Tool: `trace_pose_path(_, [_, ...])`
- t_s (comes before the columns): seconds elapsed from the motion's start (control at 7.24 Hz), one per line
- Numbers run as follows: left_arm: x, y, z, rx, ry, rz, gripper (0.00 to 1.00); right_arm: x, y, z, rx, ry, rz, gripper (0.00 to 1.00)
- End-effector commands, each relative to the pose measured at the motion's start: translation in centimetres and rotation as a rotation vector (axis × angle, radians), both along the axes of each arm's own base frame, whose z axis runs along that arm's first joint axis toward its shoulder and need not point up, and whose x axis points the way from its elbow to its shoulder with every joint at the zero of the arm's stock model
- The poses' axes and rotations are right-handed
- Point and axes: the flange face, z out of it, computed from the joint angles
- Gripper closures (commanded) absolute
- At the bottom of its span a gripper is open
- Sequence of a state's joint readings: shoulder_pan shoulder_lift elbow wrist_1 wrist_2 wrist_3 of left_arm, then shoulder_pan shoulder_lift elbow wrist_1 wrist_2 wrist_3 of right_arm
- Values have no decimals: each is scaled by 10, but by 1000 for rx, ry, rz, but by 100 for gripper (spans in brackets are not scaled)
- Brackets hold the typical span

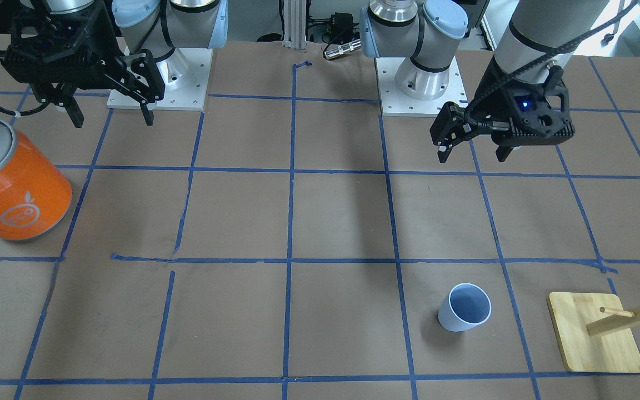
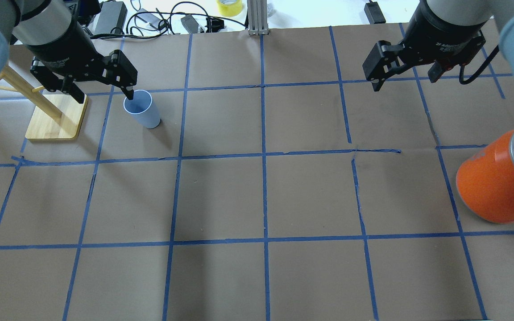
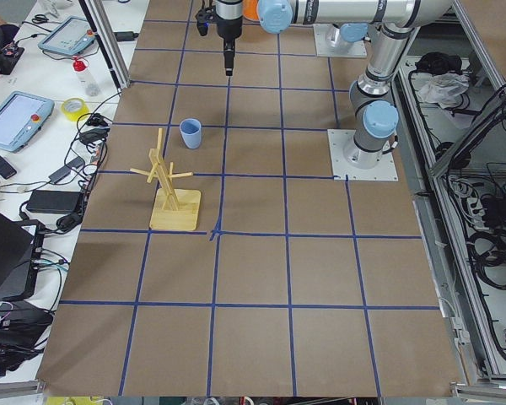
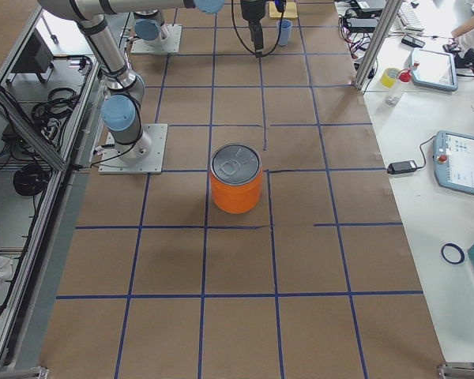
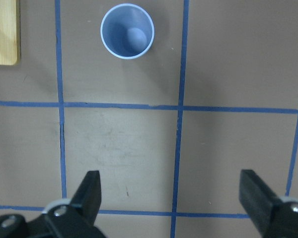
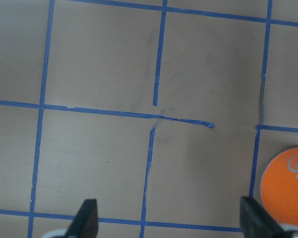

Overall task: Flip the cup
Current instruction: 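Open the left gripper and raise it away from the cup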

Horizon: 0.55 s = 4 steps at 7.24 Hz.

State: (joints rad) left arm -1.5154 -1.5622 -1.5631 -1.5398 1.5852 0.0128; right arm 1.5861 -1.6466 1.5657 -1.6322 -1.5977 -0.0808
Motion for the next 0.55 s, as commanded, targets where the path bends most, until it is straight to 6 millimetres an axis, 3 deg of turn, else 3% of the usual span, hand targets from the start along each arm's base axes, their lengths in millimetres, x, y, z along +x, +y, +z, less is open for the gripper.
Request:
trace_pose_path(0.0, [-5, 25, 14, -10, 3, -11, 0, -1, -2, 3, -7, -15, -24, 0])
trace_pose_path(0.41, [-5, 29, 11, 6, -2, -13, 0, -2, -7, 7, -19, -25, -27, 0])
